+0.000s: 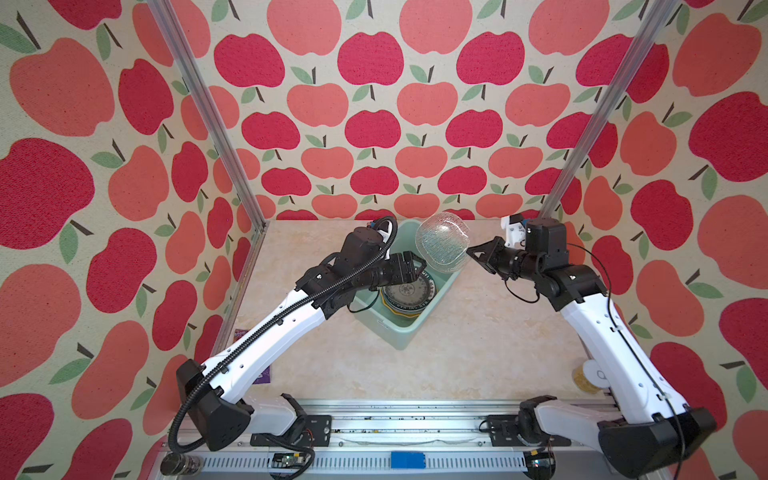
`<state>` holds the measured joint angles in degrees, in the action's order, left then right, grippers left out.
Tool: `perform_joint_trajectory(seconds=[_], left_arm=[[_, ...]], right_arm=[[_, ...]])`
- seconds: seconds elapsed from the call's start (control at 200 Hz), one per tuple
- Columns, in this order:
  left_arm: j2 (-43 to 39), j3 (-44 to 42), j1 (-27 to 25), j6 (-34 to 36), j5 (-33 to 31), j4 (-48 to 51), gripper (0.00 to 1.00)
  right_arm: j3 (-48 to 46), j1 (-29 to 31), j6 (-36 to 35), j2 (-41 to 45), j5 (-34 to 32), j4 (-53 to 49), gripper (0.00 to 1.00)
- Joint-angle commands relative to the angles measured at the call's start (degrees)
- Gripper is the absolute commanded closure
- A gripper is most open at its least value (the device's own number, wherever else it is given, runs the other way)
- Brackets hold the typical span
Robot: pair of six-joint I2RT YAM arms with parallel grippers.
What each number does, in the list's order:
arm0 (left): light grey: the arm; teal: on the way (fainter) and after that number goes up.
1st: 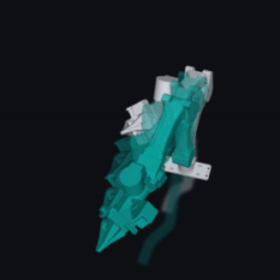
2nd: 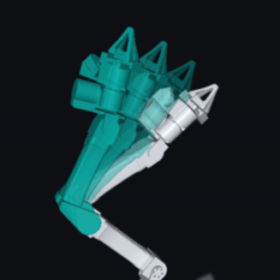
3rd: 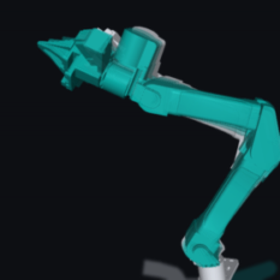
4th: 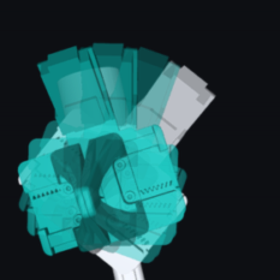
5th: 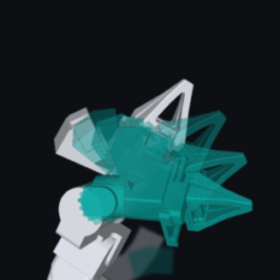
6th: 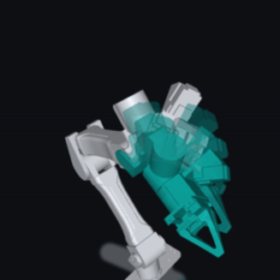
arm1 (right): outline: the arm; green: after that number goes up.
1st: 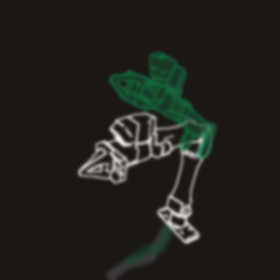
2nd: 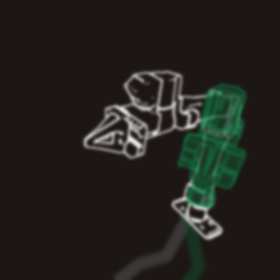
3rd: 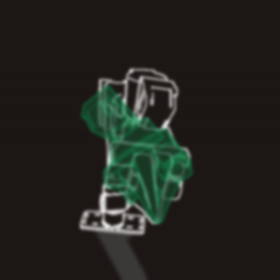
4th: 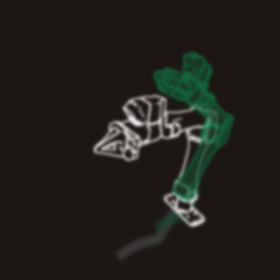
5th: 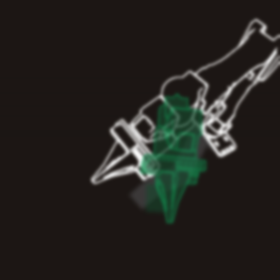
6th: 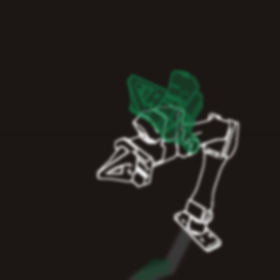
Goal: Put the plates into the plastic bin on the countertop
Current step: 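Carry the clear plate over the bin with the right gripper while left approaches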
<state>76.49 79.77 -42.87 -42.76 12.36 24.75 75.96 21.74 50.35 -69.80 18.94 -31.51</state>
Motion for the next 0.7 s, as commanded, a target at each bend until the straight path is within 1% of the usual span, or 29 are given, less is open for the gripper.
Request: perform_joint_trajectory(seconds=[0.0,0.15,0.225,0.275,0.385,0.605,0.695], left_arm=[[-3.18,-2.04,0.11,-4.65,-4.13,-7.21,0.26],[-4.64,-5.58,0.16,-6.95,-7.82,-11.64,0.34],[-4.99,-6.66,0.16,-7.67,-9.47,-13.05,0.41],[-4.91,-7.16,0.09,-8.01,-10.02,-13.99,0.47],[-4.27,-7.17,0.11,-8.21,-10.68,-14.38,0.56],[-3.54,-7.34,0.16,-8.52,-11.28,-15.09,0.64],[-3.45,-7.39,0.18,-8.65,-11.56,-15.09,0.71]], right_arm=[[2.0,2.1,2.68,-0.94,-2.38,2.44,1.0],[2.21,3.63,4.01,-1.8,-2.69,3.82,1.0],[2.43,4.27,4.4,-2.08,-3.19,3.89,1.0],[2.47,4.82,4.64,-2.09,-3.67,3.99,1.0],[2.46,5.72,5.17,-2.42,-3.82,4.42,1.0],[1.91,7.13,5.81,-2.71,-4.74,4.88,1.0],[1.89,7.68,5.9,-2.79,-5.27,4.96,1.0]])
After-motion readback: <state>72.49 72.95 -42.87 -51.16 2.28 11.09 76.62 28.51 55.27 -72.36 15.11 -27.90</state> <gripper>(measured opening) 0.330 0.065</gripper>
